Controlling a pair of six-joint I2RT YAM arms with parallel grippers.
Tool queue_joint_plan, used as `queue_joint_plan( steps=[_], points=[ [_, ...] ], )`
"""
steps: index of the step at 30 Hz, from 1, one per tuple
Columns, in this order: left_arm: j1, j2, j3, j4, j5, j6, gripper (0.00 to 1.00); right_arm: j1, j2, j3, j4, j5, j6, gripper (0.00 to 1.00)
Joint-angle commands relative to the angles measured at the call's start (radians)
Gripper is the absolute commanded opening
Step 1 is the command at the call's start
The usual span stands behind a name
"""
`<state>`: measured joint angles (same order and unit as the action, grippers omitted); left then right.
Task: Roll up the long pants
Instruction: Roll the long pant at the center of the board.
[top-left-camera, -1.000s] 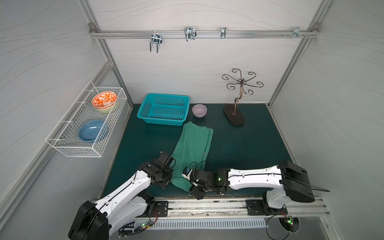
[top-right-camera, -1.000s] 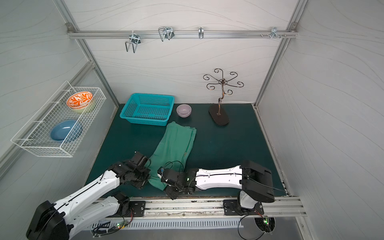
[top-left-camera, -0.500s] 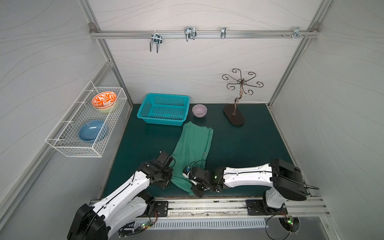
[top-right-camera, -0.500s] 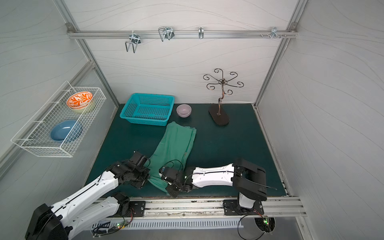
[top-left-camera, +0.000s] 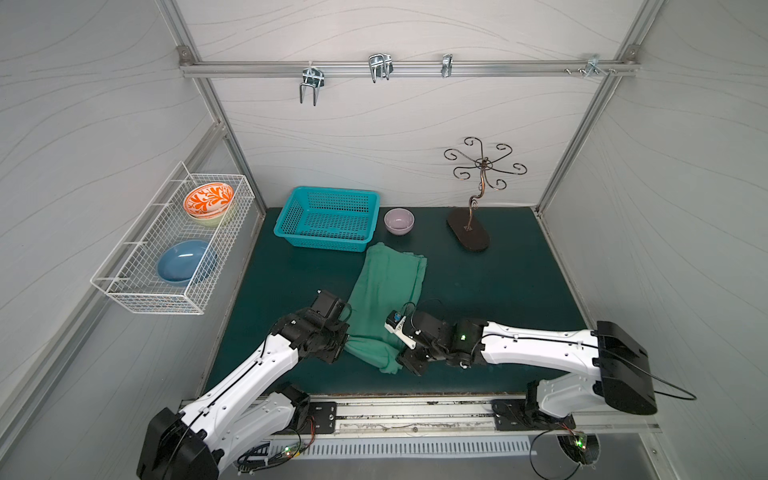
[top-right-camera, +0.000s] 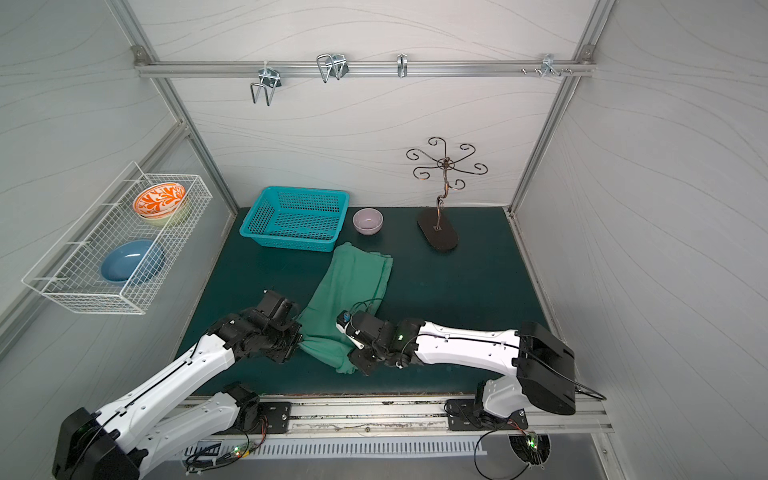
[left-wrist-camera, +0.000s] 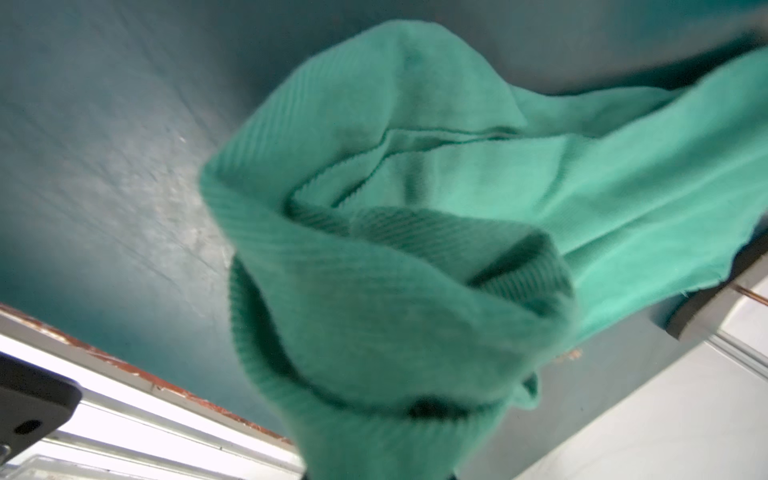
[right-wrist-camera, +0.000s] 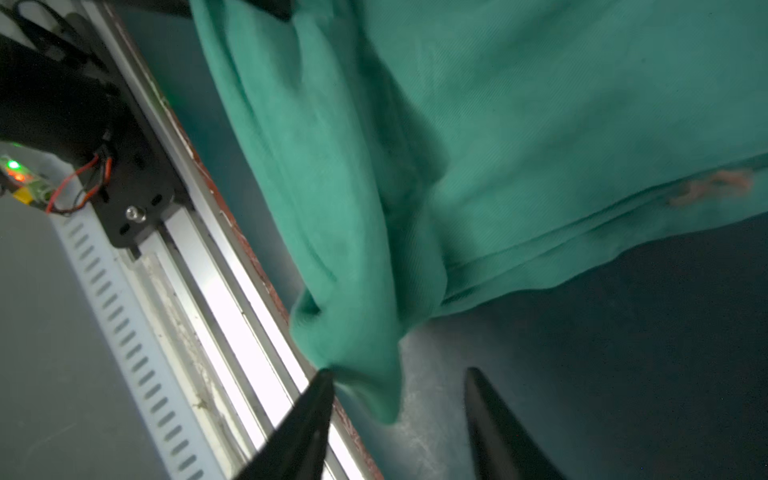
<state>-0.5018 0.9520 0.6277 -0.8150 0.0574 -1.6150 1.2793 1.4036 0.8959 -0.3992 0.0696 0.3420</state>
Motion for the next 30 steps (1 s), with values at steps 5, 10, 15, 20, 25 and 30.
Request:
queue_joint_plan(
  steps=[5, 10, 15, 20, 25, 30],
  points=[
    [0.007, 0.011, 0.018, 0.025, -0.016, -0.048, 0.00, 0.022, -0.001, 0.020, 0.033, -0.019, 0.209, 0.81],
    [0.007, 0.014, 0.045, 0.022, -0.018, -0.048, 0.00, 0.021, 0.109, 0.076, 0.042, -0.002, 0.184, 0.83],
    [0.008, 0.021, 0.076, 0.015, -0.017, -0.048, 0.00, 0.021, 0.237, 0.151, 0.017, 0.018, 0.141, 0.82],
    [0.006, 0.011, 0.087, -0.005, -0.034, -0.051, 0.00, 0.027, 0.275, 0.136, -0.045, 0.045, 0.155, 0.72],
    [0.014, -0.004, 0.088, -0.028, -0.057, -0.052, 0.00, 0.034, 0.203, 0.035, -0.124, 0.073, 0.191, 0.60],
    [0.035, -0.027, 0.084, -0.055, -0.070, -0.042, 0.00, -0.012, 0.097, -0.061, -0.223, 0.147, 0.202, 0.53]
  ],
)
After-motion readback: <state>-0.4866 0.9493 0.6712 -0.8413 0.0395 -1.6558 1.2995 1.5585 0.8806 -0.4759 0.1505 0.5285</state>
